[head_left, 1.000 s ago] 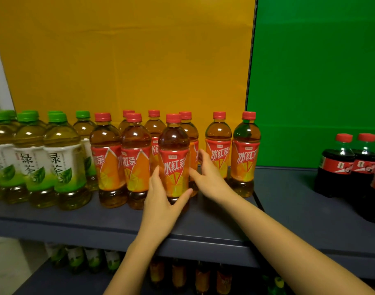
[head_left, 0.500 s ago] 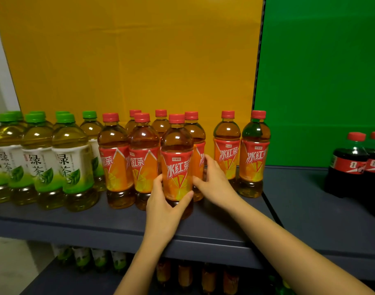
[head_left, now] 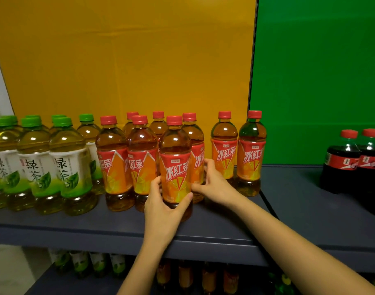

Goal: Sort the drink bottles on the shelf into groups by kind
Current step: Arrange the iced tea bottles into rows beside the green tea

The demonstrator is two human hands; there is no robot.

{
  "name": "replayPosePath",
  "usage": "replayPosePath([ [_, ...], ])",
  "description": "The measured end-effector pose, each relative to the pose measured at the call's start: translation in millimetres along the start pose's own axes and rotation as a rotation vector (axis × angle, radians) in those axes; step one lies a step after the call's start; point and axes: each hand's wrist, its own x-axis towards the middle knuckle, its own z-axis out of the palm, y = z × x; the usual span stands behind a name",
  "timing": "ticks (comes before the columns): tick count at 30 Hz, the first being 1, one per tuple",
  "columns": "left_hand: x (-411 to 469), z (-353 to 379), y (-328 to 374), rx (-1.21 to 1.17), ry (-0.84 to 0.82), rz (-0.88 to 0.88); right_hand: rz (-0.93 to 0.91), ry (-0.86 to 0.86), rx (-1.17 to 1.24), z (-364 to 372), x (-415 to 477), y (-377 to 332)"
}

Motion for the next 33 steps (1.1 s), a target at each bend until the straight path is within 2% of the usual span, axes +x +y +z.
replayPosePath([
  [8,-5.9,-5.6,4.0,-0.131,-0.024,-0.024,-0.101,0.14,-0.19,-2.4,-21.3,4.1],
  [18,-6.1,18.8,14.7,-0.119,-0.226,-0.027,-0.073,0.364,-0.338,-47.1,-77.3,23.6],
  [33,5.7,75.0,19.9,-0.002,-0.333,0.011,-0.014,0.468,-0.306,-75.5,-89.7,50.4],
])
